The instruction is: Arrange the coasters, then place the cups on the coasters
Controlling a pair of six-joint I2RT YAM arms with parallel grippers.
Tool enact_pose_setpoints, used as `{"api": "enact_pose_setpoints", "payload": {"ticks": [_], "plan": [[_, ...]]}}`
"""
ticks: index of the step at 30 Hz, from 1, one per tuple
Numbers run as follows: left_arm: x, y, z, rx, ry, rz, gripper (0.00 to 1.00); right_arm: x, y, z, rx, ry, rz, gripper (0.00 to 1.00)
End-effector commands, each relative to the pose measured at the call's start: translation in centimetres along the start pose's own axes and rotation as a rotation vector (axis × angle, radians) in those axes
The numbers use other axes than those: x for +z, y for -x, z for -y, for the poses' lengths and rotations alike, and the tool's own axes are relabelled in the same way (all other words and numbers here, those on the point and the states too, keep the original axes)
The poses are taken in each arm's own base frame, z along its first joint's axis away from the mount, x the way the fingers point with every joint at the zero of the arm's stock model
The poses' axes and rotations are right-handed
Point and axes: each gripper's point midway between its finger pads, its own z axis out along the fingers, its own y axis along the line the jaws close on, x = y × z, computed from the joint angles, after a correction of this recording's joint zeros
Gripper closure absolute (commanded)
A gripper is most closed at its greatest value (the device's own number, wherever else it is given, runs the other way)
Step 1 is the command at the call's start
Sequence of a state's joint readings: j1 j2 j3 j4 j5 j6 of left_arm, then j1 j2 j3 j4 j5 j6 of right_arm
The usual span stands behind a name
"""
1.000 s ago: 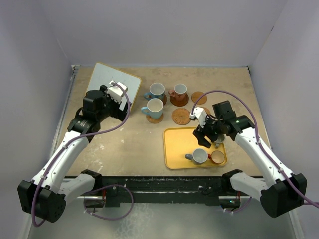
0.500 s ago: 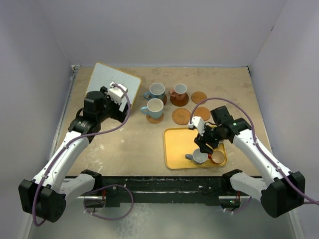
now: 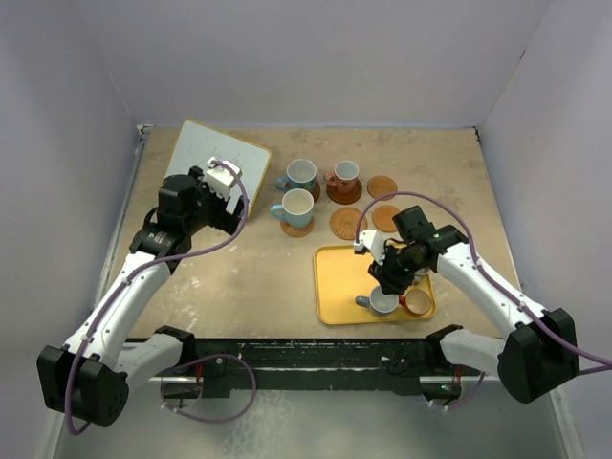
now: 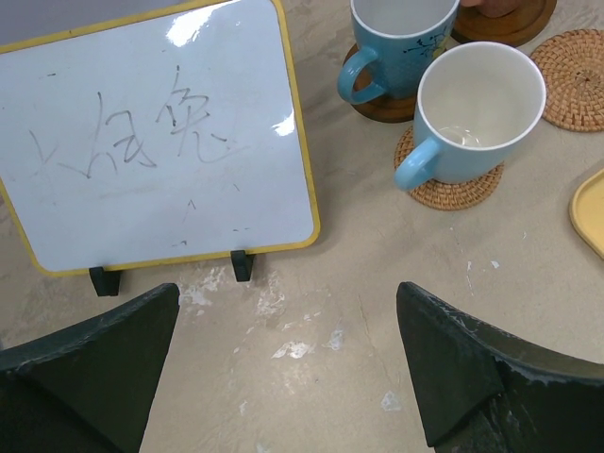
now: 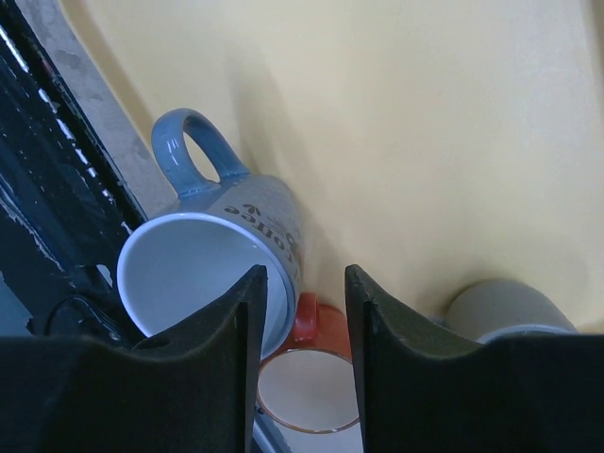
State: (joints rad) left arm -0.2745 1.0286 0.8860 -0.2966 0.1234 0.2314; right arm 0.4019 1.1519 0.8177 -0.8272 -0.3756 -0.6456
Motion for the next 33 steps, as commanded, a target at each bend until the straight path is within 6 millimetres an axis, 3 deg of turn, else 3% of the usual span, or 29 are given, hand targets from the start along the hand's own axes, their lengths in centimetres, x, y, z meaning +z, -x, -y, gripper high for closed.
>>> {"api": "enact_pose_setpoints", "payload": {"ticks": [1, 10, 24, 33], "plan": [[-0.1, 1.6, -0.6, 0.022, 0.012, 0.064, 0.06, 0.4, 0.3, 0.0, -0.015, -0.004, -0.017, 0.6], [-0.2, 1.5, -0.6, 0.027, 0.009, 0.064, 0.07, 1.1, 0.2, -0.4, -0.032, 0.01, -0.056, 0.73], [-0.1, 1.3, -0.4, 0.031, -0.002, 0.063, 0.07, 0.2, 1.3, -0.2, -0.045, -0.006, -0.025, 0.99], [-0.3, 1.3, -0.3, 0.034, -0.005, 0.064, 0.07, -2.0, 4.0, 1.1, -0.088, -0.06, 0.023, 1.0]]}}
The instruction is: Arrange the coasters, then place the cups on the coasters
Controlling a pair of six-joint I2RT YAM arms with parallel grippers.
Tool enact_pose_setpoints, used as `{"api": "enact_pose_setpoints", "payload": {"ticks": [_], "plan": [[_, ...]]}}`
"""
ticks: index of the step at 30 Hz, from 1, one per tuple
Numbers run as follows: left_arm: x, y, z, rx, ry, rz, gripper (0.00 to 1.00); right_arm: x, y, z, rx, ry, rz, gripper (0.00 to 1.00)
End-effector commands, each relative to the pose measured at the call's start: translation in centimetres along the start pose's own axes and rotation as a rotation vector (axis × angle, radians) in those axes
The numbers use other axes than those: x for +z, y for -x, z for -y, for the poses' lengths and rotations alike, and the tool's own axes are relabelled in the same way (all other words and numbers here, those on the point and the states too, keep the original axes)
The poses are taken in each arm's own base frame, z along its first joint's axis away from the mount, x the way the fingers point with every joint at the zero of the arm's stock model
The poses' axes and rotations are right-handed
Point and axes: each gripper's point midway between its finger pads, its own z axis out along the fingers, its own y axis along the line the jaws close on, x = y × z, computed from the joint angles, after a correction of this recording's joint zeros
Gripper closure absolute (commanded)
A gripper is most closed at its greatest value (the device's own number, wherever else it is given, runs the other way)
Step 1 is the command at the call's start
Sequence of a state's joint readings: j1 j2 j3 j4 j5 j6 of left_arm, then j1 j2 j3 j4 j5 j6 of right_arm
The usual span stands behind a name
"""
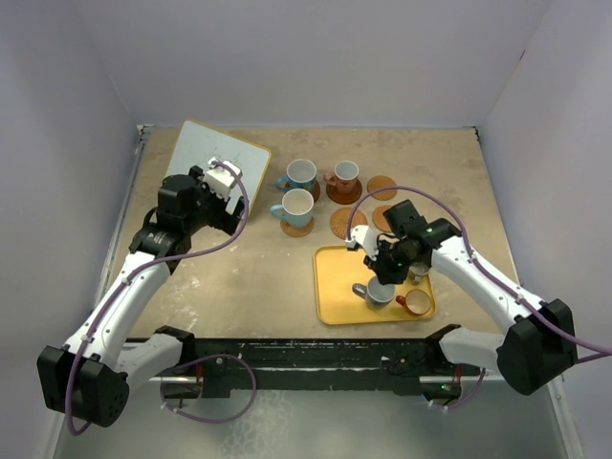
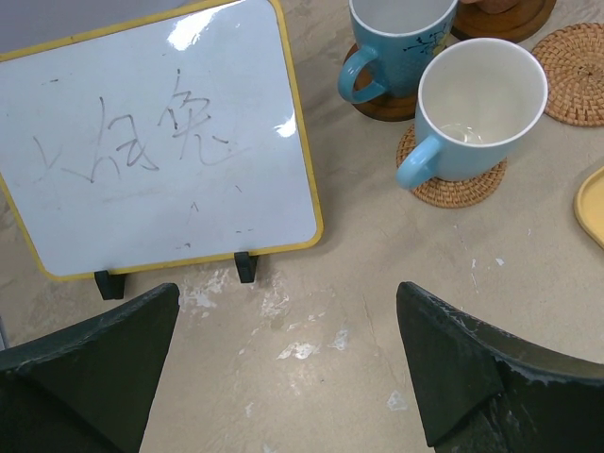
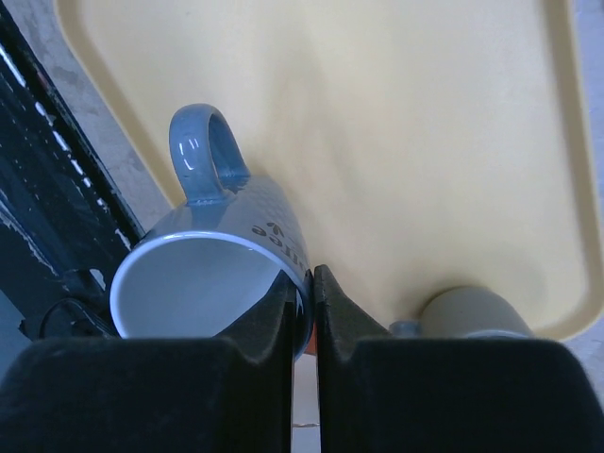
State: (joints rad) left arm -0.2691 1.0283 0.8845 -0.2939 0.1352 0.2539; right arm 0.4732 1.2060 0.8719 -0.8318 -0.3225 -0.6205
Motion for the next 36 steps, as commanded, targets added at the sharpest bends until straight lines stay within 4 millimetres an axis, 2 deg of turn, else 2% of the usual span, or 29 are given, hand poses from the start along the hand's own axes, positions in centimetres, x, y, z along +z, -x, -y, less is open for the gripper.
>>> {"api": "enact_pose_setpoints", "payload": {"ticks": [1, 2, 3, 8, 17, 24, 36], "plan": [[-0.3, 1.2, -0.2, 0.014, 0.001, 0.059, 0.07, -2.6, 3.1, 1.4, -0.054, -0.062, 0.07, 1.0], [-0.3, 1.3, -0.2, 0.016, 0.0, 0.06, 0.06, -2.6, 3.1, 1.5, -0.055, -0.063, 0.066, 1.0], [-0.3, 1.2, -0.2, 0.015, -0.001, 0.058, 0.07, -3.4, 4.1, 2.1, -0.067, -0.087, 0.085, 1.0], [-0.3, 1.2, 0.0, 0.017, -0.01, 0.06, 0.07, -5.2, 6.5, 4.2, -0.108, -0.168, 0.118, 1.0], [-0.5, 1.5, 0.3, 0.013, -0.027, 0.059, 0.07, -6.8, 10.4, 8.3, -0.115, -0.278, 0.145, 1.0], [-0.3, 1.2, 0.1, 0.019, -0.024, 0.046, 0.07, -6.4, 12.1, 11.4, -0.119, -0.339, 0.11, 1.0], [0.1, 0.9, 0.2, 0.017, -0.032, 0.027, 0.07, -5.3, 13.5, 14.8, -0.09, -0.341, 0.088, 1.0]]}}
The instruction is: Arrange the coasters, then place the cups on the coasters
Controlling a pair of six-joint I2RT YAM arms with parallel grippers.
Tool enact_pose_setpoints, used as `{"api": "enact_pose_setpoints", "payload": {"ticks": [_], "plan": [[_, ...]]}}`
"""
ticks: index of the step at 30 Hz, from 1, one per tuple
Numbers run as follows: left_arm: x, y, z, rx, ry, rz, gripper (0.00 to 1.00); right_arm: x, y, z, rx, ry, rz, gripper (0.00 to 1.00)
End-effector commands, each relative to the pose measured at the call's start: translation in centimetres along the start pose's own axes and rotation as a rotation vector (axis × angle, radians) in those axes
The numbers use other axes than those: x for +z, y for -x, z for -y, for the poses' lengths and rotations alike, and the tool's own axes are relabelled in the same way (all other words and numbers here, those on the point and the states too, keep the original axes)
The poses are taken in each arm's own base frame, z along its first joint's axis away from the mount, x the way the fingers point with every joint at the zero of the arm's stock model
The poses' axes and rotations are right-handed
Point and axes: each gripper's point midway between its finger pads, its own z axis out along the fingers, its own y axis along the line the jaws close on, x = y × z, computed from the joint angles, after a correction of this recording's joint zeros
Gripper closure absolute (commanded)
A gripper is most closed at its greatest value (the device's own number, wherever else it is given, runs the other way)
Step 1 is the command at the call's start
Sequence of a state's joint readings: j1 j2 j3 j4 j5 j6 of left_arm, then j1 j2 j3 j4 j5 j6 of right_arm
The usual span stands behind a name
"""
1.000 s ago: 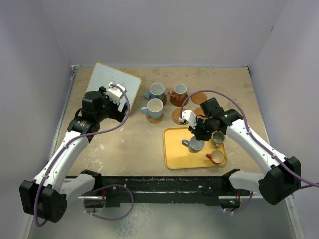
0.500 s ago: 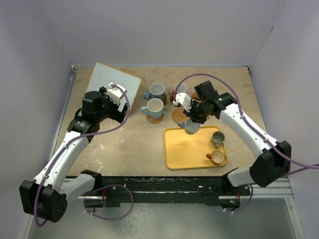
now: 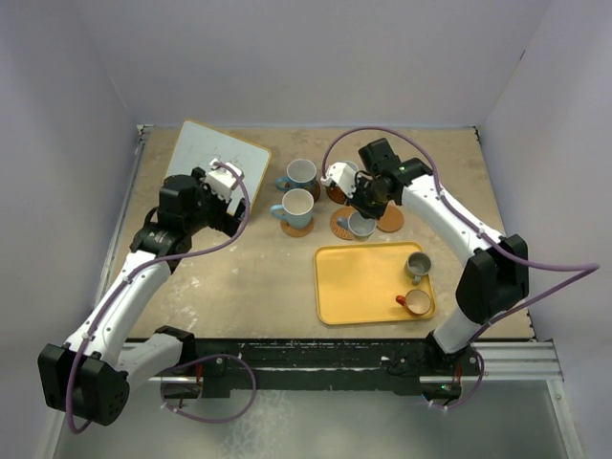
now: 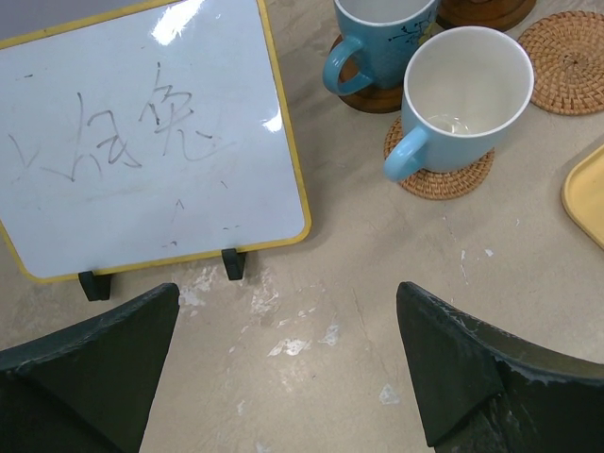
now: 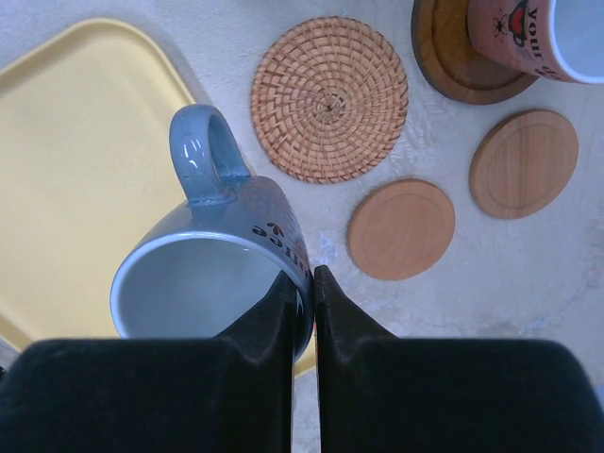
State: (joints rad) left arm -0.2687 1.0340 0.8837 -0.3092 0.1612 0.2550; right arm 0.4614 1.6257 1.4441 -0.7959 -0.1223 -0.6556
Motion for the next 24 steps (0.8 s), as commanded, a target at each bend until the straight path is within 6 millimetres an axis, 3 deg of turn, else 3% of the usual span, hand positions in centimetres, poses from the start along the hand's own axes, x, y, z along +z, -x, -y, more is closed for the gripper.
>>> {"api": "enact_pose_setpoints", "payload": {"ticks": [1, 14, 24], "plan": [[0.0, 1.2, -0.3, 0.02, -0.003, 0.041, 0.07, -1.5, 2.2, 2.5, -0.014, -0.063, 0.073, 1.0], [-0.4, 1.3, 0.0, 0.039, -0.015, 0.057, 0.06, 0.6, 2.5, 4.8, 0.044, -0.002, 0.081, 1.0], [-0.3, 1.3, 0.3, 0.042, -0.031, 0.057, 0.07, 2.9, 3.6, 4.9, -0.04, 0.079, 0.115, 1.0]]}}
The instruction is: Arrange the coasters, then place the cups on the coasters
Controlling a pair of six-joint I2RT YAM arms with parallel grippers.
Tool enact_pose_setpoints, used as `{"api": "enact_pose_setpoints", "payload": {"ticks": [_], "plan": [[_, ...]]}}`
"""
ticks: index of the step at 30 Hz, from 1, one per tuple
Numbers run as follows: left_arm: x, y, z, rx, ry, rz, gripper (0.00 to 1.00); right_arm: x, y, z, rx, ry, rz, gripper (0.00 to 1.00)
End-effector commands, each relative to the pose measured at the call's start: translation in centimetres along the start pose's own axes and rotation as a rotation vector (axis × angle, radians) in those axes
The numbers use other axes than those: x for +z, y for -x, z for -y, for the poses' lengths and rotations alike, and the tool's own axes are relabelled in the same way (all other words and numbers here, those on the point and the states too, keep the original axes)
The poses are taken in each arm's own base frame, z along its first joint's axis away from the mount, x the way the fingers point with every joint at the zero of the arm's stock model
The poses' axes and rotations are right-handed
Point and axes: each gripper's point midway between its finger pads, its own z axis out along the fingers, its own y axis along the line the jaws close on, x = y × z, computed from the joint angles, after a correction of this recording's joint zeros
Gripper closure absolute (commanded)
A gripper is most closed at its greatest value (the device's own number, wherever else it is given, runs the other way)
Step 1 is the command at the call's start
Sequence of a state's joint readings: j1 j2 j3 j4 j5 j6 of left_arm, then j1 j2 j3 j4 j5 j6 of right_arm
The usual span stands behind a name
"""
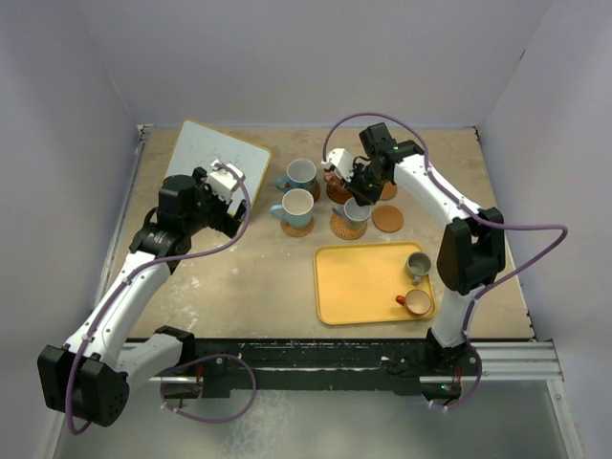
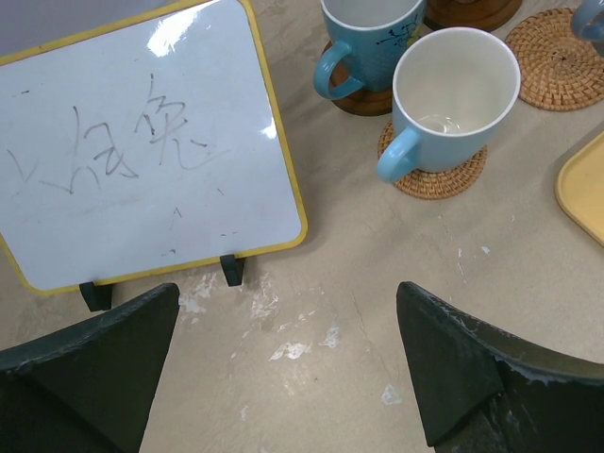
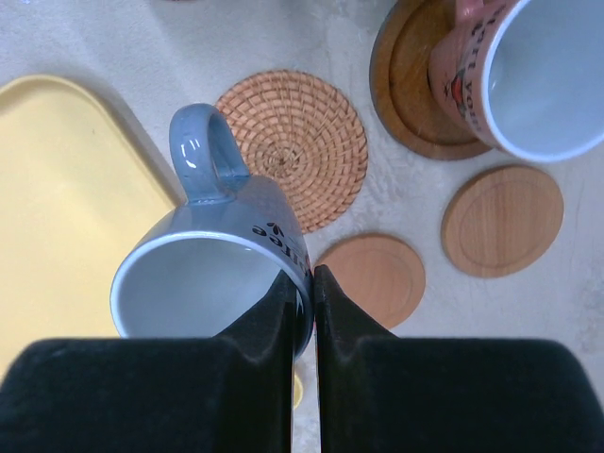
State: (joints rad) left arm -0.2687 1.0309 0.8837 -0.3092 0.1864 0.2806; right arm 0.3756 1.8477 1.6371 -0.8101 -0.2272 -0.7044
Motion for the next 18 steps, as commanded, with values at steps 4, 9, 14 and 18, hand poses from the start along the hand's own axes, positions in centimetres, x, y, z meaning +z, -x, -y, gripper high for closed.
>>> {"api": "enact_pose_setpoints", "payload": {"ticks": [4, 9, 14, 18], "plan": [[-0.3, 1.1, -0.1, 0.017, -0.008, 0.046, 0.07, 0.1, 3.1, 0.5, -0.111, 0.056, 0.1, 1.0], [-0.3, 1.0, 0.0, 0.017, -0.013, 0.044, 0.06, 0.9, 3.5, 0.8, -0.141, 0.079, 0.112, 1.0], [-0.3, 0.9, 0.2, 0.018, -0.021, 0.042, 0.07, 2.0, 3.4, 1.1, -0.176, 0.099, 0.101, 1.0], [-0.2, 0.9, 0.3, 0.018, -0.025, 0.042, 0.07, 2.4, 3.2, 1.3, -0.193, 0.125, 0.091, 1.0]]}}
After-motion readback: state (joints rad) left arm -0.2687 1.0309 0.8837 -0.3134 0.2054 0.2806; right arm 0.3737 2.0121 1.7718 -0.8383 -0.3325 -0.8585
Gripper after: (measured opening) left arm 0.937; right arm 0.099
